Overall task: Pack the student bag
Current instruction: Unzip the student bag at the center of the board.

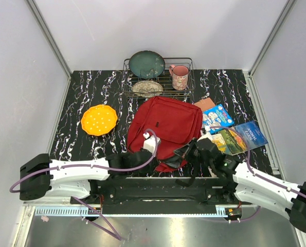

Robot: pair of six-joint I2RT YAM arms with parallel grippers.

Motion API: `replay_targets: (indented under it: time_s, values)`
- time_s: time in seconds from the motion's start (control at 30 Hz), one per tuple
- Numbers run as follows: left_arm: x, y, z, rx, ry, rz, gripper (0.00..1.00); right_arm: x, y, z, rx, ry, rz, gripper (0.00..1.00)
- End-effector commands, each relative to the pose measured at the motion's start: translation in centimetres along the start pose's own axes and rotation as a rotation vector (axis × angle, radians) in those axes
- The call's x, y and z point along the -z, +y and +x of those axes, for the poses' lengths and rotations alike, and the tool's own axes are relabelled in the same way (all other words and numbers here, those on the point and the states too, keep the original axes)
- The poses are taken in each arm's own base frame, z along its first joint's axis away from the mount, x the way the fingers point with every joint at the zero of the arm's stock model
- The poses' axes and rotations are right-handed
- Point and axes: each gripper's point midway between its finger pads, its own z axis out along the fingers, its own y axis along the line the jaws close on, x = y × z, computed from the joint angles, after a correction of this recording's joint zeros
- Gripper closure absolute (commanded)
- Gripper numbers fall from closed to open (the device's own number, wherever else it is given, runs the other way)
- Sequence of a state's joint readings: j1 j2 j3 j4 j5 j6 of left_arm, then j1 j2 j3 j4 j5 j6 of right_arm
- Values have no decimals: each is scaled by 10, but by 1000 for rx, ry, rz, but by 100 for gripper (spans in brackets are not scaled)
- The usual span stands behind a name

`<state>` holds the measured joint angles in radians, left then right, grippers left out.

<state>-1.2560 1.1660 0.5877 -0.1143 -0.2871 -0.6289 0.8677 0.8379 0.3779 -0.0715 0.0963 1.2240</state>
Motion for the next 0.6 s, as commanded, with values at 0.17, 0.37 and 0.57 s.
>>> replay_targets:
  time_s: [0.17,0.37,0.57]
  values:
    - [17,82,9,36,-7,-382,100,20,2,-37,110,-168,43,100]
    - [31,121,-1,106,-18,-497,100,44,19,-56,191,-236,32,100]
    - [49,156,-23,177,-62,-552,100,57,30,-60,226,-238,2,100]
